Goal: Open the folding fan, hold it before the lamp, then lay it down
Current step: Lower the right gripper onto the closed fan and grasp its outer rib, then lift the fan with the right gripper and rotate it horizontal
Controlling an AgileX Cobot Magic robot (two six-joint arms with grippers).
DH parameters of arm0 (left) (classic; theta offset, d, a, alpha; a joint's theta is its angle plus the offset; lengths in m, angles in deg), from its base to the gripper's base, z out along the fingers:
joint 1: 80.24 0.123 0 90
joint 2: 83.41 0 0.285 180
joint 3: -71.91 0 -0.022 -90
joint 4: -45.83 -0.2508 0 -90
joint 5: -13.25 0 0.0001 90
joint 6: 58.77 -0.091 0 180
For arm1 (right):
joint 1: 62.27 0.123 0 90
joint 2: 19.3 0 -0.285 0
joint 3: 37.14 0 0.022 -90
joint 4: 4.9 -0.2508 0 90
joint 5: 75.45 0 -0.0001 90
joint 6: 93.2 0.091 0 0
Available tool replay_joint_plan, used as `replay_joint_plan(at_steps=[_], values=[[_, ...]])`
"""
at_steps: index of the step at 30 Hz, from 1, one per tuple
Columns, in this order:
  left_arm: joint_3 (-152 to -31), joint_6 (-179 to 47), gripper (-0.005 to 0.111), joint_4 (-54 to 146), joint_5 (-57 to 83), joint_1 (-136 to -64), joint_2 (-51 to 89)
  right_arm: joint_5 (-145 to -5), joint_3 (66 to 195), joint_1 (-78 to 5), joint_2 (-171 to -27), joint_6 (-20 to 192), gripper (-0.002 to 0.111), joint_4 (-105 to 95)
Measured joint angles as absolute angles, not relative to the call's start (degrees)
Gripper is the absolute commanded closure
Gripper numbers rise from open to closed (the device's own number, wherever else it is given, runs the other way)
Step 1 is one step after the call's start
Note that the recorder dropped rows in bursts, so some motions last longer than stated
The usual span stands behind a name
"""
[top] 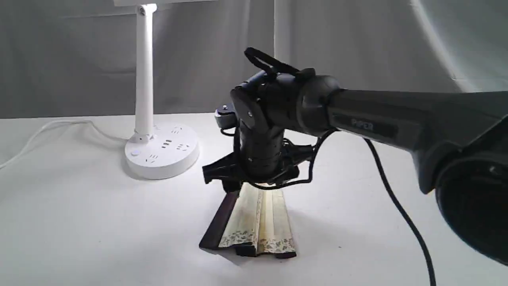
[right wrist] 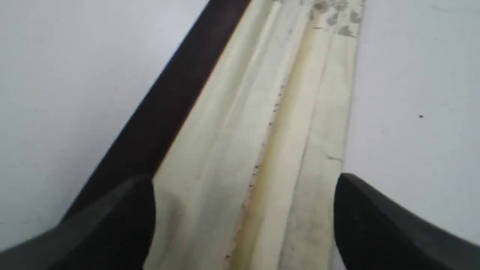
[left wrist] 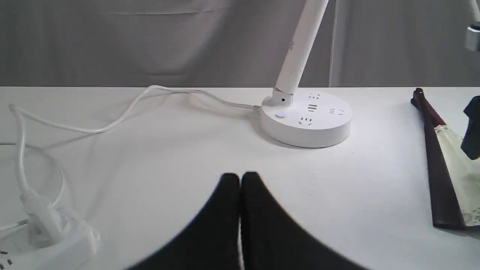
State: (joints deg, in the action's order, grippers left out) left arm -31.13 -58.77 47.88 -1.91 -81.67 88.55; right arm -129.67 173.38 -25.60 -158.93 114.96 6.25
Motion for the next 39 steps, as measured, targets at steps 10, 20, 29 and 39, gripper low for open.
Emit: replay_joint_plan(at_steps=[10,20,29,39], values=[[-31.1,-58.8,0.107,47.9,-1.9,-81.7,88.5,-129.5,174.1,-25.6,-163.5,113.9,0.043,1.1],[-31.1,-58.8,0.107,47.9,-1.9,-81.7,88.5,-126.5,174.5,-25.6,-163.9,114.2,0.085,1.1],[-31.1,-58.8,0.107,47.9,-1.9,-81.7,88.5,-125.4,174.5,-25.6,-163.9,111.7,0.108,0.8],[-31.1,-58.8,0.107,47.9,-1.9,-81.7,88.5,-132.3,174.5,-26.1,-159.8,101.8,0.108,-0.4]])
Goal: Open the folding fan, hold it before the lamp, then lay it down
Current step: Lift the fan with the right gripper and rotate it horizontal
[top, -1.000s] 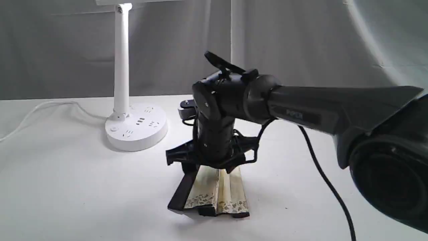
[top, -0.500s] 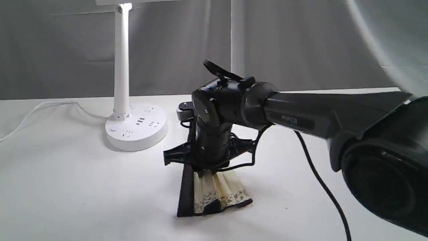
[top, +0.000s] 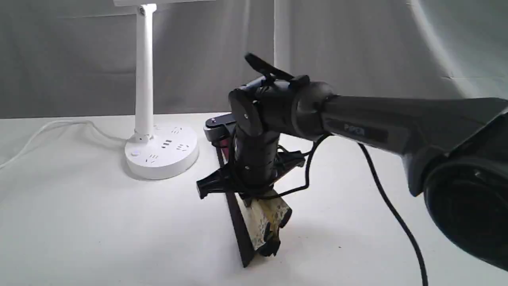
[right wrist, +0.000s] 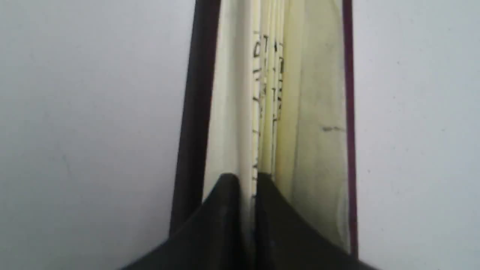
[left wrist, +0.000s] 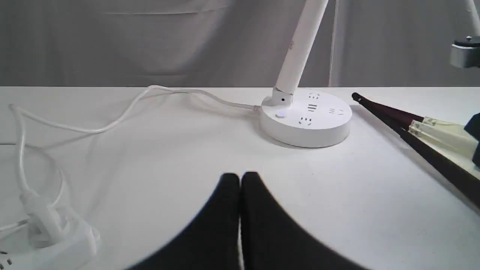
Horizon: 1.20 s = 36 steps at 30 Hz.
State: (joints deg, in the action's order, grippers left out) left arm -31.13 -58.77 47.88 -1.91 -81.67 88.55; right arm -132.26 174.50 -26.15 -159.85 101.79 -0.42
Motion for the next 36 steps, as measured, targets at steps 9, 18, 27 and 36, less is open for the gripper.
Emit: replay_joint_plan(at_steps=[9,18,27,36], values=[[-31.1,-58.8,0.107,47.9,-1.9,-81.7,88.5,-138.7,174.5,-30.9,-155.7,88.7,0.108,-10.3],[-31.1,-58.8,0.107,47.9,-1.9,-81.7,88.5,-144.4,174.5,-36.0,-155.0,75.5,0.108,-28.5],[-31.1,-58.8,0.107,46.6,-1.9,-81.7,88.5,-145.4,174.5,-43.3,-155.0,66.0,0.108,-44.3],[-31.1,-58.8,0.107,45.8,-0.2,-81.7,88.5,-145.4,174.3,-45.7,-155.0,61.8,0.108,-49.1]])
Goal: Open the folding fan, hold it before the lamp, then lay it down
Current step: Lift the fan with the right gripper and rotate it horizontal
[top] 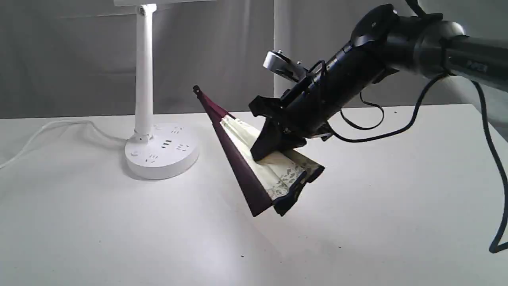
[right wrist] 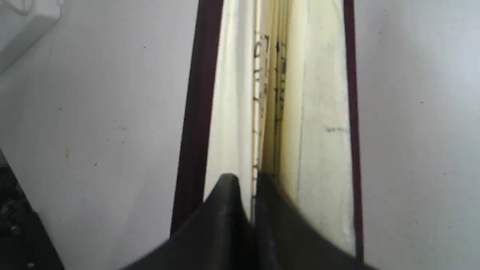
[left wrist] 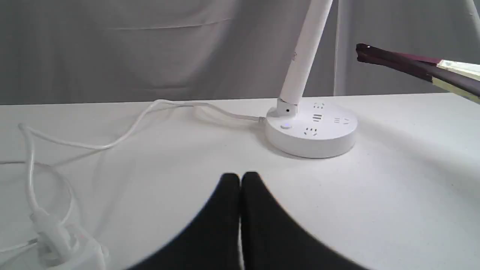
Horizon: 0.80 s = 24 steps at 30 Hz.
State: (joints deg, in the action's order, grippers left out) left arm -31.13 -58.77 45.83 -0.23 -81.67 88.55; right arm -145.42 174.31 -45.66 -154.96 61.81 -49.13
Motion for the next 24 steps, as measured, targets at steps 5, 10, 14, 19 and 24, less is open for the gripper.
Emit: replay_joint_plan(at_steps=[5,10,14,19,24], values=[[-31.1,-59.2,0.107,45.8,0.0,-81.7,88.5,-145.4,174.2,-45.7,-155.0,59.7,0.108,-52.3],[-31.1,-59.2,0.107,45.8,0.0,-81.7,88.5,-145.4,174.2,-45.7,-155.0,59.0,0.108,-52.7],[-31.1,-59.2,0.107,45.8,0.1,-81.7,88.5,-145.4,174.2,-45.7,-155.0,58.2,0.108,-52.9],[-31.1,-59.2,0.107,45.8,0.3,-81.7,88.5,-145.4,174.2,-45.7,-155.0,57.8,0.108,-52.9],[-31.1,-59.2,0.107,47.3,5.2,-81.7,88.5,-145.4,174.2,-45.7,-155.0,53.5,0.108,-52.9]])
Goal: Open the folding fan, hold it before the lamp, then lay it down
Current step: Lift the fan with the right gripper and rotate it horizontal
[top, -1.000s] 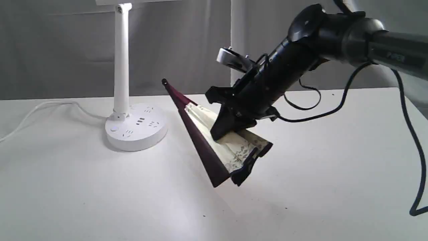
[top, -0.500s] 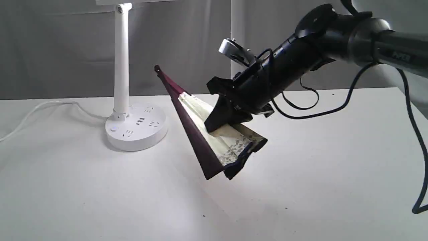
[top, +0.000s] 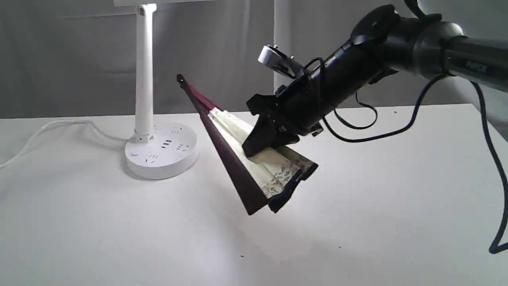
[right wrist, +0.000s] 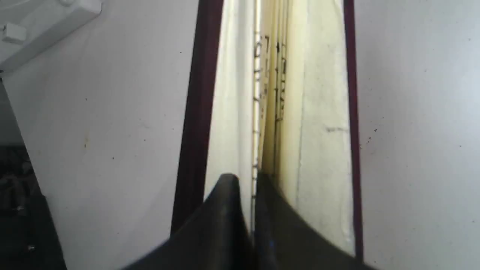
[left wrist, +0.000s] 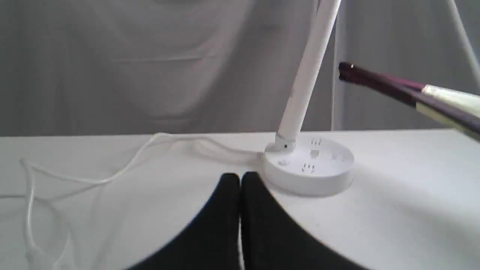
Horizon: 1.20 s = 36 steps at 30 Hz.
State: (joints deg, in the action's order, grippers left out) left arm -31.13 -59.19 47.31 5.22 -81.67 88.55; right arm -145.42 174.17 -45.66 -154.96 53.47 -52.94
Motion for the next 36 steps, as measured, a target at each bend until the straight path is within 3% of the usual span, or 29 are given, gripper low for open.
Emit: replay_joint_plan(at_steps=[6,20,29,36], values=[[-31.1,-56.9,0.107,54.8,13.2,-81.7,88.5,-145.4,174.2,-45.7,-155.0,46.7,0.108,-50.8],[-31.1,-53.4,0.107,63.5,14.9,-81.7,80.9,-145.1,174.2,-43.9,-155.0,20.3,0.108,-42.1],[-31.1,-53.4,0.107,63.5,21.7,-81.7,70.4,-129.3,171.3,-35.4,-154.8,19.8,0.108,-25.4],[-32.0,-53.4,0.107,63.5,23.7,-81.7,64.5,-109.3,158.8,-28.6,-152.5,23.2,0.108,-9.5]])
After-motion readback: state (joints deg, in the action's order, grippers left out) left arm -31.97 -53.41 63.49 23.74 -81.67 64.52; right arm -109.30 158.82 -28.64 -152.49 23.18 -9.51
